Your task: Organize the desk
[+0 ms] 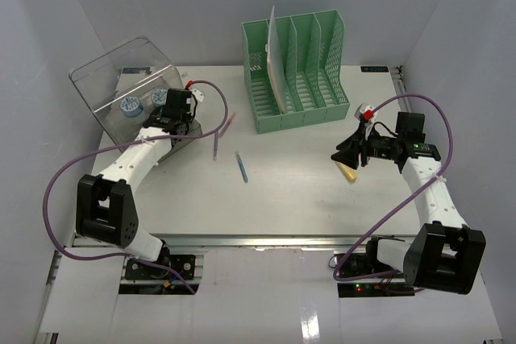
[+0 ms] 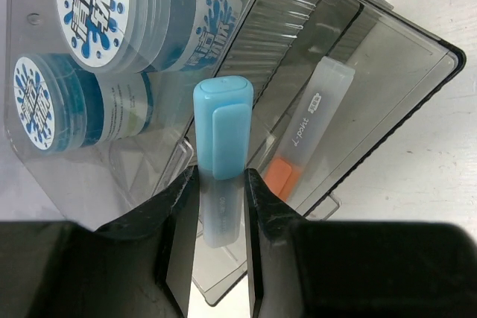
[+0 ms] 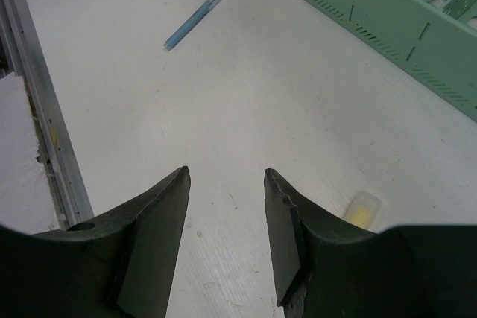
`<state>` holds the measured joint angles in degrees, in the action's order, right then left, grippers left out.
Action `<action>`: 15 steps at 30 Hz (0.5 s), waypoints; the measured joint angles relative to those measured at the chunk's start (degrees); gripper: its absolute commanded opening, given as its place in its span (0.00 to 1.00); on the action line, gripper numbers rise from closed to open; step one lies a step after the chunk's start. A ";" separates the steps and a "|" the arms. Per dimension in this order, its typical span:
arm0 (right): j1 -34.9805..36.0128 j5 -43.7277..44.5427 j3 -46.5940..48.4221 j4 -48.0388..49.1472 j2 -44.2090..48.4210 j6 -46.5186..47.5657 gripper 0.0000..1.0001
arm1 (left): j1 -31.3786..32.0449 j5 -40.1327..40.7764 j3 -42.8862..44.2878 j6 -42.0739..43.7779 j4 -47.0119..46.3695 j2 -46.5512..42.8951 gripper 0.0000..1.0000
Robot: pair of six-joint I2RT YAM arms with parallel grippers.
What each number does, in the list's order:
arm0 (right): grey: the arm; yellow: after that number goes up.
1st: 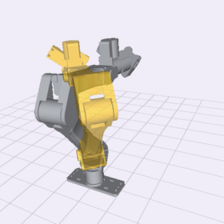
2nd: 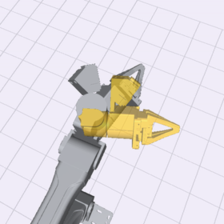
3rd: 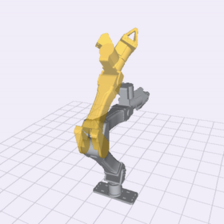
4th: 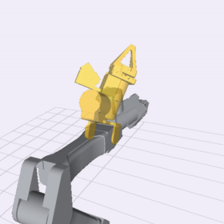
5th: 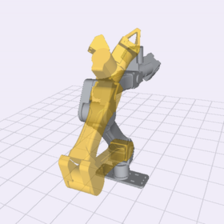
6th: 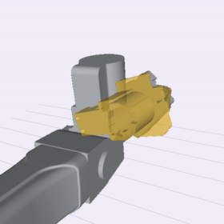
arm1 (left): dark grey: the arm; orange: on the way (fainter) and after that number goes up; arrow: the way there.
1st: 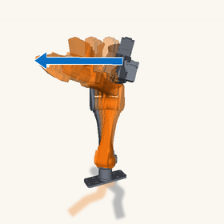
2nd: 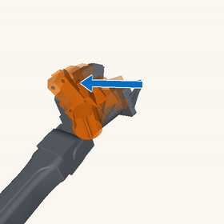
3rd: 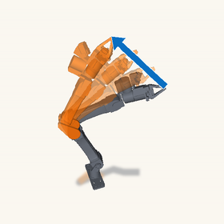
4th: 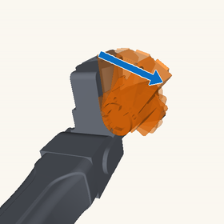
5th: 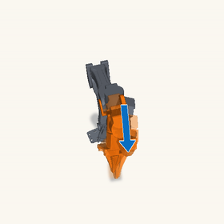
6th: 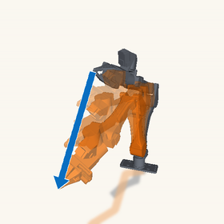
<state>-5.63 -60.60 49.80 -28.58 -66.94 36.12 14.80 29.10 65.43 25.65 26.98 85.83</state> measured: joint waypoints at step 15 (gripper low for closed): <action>0.00 0.91 0.00 -0.12 -0.10 0.74 0.53 | -0.84 -3.83 -2.01 -4.64 -1.54 -1.74 0.90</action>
<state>-5.63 -59.69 49.80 -28.70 -67.03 36.86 13.97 25.28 63.42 21.00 25.44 84.08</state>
